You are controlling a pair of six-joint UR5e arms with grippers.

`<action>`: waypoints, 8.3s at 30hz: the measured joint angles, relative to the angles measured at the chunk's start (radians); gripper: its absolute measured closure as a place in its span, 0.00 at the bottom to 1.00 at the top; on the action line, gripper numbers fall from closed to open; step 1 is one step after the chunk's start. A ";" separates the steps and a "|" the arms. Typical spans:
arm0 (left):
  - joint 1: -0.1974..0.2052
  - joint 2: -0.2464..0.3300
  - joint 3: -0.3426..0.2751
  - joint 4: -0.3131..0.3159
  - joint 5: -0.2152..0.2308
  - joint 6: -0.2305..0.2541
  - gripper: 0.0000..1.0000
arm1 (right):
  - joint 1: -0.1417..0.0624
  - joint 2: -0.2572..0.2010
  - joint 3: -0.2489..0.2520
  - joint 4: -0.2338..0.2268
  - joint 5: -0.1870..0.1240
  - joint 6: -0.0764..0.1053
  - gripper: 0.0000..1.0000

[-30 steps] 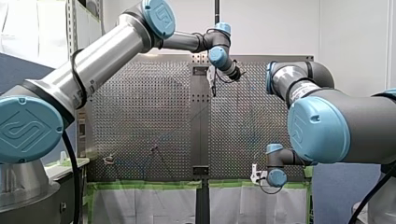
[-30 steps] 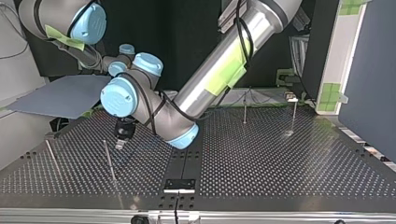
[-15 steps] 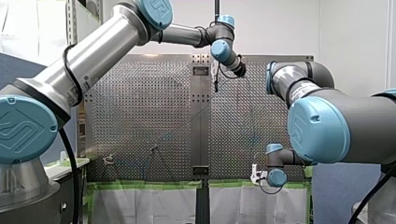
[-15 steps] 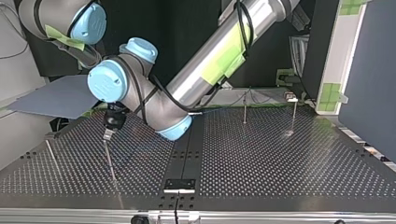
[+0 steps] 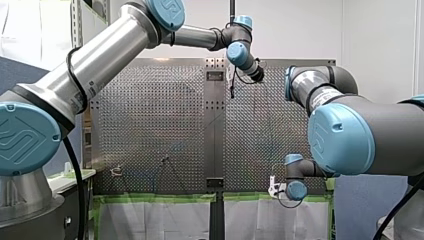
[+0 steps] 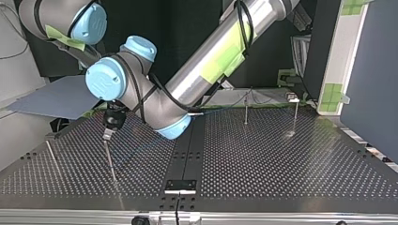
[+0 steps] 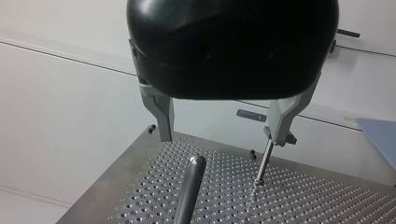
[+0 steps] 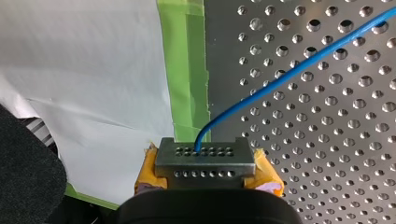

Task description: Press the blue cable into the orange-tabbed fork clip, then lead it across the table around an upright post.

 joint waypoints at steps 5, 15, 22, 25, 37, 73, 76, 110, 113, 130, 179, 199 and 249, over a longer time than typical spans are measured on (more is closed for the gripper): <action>-0.002 0.000 0.000 0.002 -0.020 -0.006 0.00 | 0.000 0.000 0.000 0.002 0.000 0.000 0.99; -0.011 0.001 0.000 -0.021 -0.102 -0.029 0.00 | 0.000 0.001 0.000 0.003 0.000 0.000 0.99; -0.015 0.001 0.000 -0.029 -0.169 -0.031 0.00 | 0.001 0.000 0.000 0.003 0.000 0.000 0.99; -0.017 0.001 0.000 -0.034 -0.198 -0.031 0.00 | 0.001 0.001 0.000 0.003 0.000 0.000 0.99; -0.020 0.002 0.000 -0.044 -0.310 -0.033 0.00 | 0.002 0.001 0.000 0.001 0.000 0.000 0.99; -0.027 0.103 -0.146 0.064 -0.345 0.059 0.00 | 0.002 0.001 0.000 0.003 -0.008 -0.005 0.99; -0.030 0.136 -0.179 0.097 -0.345 0.091 0.00 | 0.002 0.001 0.000 0.003 -0.008 -0.006 0.99; -0.028 0.485 -0.528 0.446 -0.233 -0.070 0.00 | 0.003 0.001 -0.001 0.003 -0.008 -0.007 0.99; -0.028 0.515 -0.561 0.479 -0.234 -0.102 0.00 | 0.003 0.001 0.000 0.003 -0.008 -0.008 0.99; -0.030 0.536 -0.734 0.653 -0.237 -0.151 0.00 | 0.006 0.001 -0.001 0.004 -0.008 -0.008 0.99; -0.036 0.532 -1.222 1.140 -0.230 -0.280 0.00 | 0.012 0.001 -0.001 0.010 -0.008 -0.009 0.99; -0.024 0.459 -1.431 1.270 -0.218 -0.296 0.00 | 0.013 0.001 -0.004 0.010 -0.008 -0.009 0.99; 0.015 0.456 -1.781 1.334 -0.247 -0.139 0.00 | 0.039 0.001 -0.012 0.020 -0.012 -0.008 0.99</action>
